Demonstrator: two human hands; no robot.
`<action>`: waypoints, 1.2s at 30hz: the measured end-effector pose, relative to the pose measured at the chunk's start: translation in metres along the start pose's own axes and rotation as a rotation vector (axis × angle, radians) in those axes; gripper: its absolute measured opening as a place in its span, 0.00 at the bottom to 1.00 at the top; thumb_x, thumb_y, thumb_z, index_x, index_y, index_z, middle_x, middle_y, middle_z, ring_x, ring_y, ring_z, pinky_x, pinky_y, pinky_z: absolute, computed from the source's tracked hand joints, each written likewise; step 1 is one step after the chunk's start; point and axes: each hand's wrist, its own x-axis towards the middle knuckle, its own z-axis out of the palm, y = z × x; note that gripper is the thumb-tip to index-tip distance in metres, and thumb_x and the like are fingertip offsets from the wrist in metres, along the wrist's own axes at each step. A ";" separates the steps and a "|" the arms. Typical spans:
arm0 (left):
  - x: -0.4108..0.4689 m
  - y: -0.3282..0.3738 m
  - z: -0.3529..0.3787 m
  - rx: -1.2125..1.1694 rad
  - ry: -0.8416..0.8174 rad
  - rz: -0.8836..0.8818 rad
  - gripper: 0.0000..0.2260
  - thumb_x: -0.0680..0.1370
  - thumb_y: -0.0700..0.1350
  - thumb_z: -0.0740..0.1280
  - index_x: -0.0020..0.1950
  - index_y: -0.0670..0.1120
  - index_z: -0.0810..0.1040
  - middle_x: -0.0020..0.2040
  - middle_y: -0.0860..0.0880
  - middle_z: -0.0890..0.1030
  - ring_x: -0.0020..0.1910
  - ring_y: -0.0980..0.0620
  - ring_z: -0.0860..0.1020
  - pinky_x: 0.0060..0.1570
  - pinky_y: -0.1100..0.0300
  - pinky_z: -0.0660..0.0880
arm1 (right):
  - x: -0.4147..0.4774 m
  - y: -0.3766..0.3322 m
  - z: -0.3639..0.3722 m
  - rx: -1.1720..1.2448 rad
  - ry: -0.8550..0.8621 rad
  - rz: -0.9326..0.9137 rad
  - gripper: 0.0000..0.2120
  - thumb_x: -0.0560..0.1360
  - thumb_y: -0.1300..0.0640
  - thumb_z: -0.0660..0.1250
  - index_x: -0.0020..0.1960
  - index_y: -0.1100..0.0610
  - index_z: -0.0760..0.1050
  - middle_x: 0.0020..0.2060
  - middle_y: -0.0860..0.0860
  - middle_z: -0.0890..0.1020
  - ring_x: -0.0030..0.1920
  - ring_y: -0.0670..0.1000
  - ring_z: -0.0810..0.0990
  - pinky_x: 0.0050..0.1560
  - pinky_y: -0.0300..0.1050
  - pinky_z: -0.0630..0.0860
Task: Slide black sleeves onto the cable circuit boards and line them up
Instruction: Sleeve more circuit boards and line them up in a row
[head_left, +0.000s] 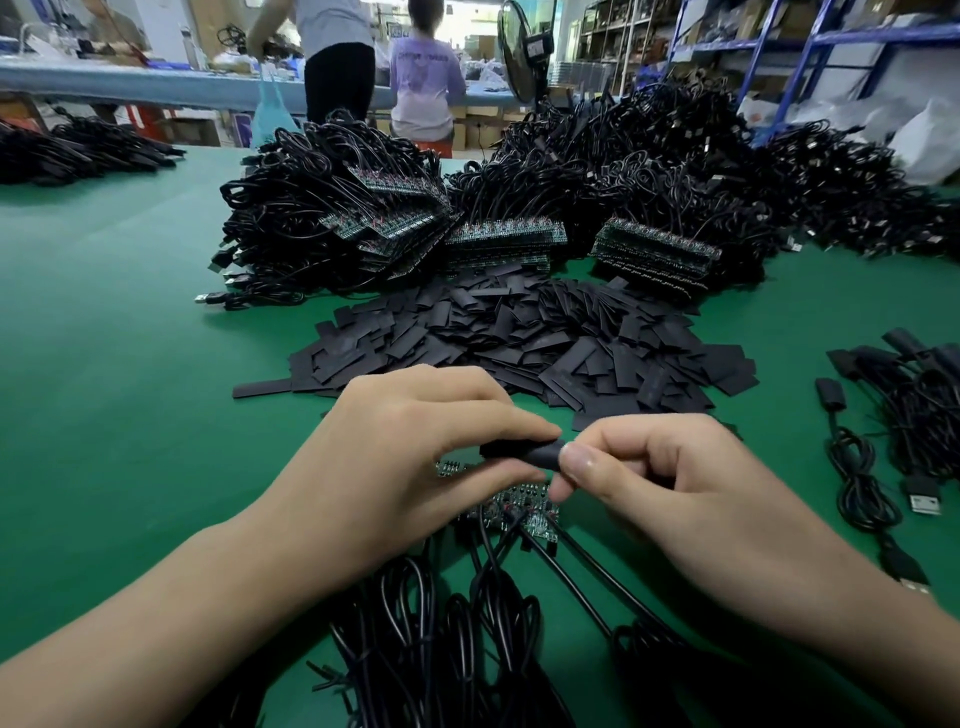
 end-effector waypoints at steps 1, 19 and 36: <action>0.000 0.000 0.000 -0.022 0.008 -0.020 0.09 0.76 0.49 0.75 0.54 0.49 0.87 0.46 0.55 0.84 0.43 0.58 0.81 0.43 0.57 0.79 | 0.000 -0.001 0.000 0.004 0.010 -0.008 0.16 0.76 0.38 0.63 0.44 0.47 0.83 0.25 0.43 0.65 0.26 0.42 0.59 0.27 0.33 0.58; 0.001 0.006 -0.002 -0.125 0.028 -0.069 0.09 0.75 0.46 0.75 0.54 0.46 0.87 0.47 0.54 0.85 0.45 0.59 0.83 0.48 0.65 0.78 | 0.000 -0.002 -0.007 0.025 0.016 0.034 0.10 0.77 0.46 0.67 0.43 0.50 0.83 0.29 0.45 0.72 0.28 0.42 0.65 0.30 0.33 0.64; 0.002 0.011 -0.005 -0.172 0.058 -0.074 0.09 0.74 0.46 0.76 0.53 0.46 0.87 0.46 0.55 0.86 0.45 0.59 0.84 0.47 0.64 0.78 | -0.003 -0.005 -0.012 0.070 0.002 0.046 0.14 0.73 0.40 0.67 0.43 0.49 0.84 0.26 0.47 0.65 0.28 0.50 0.60 0.25 0.36 0.56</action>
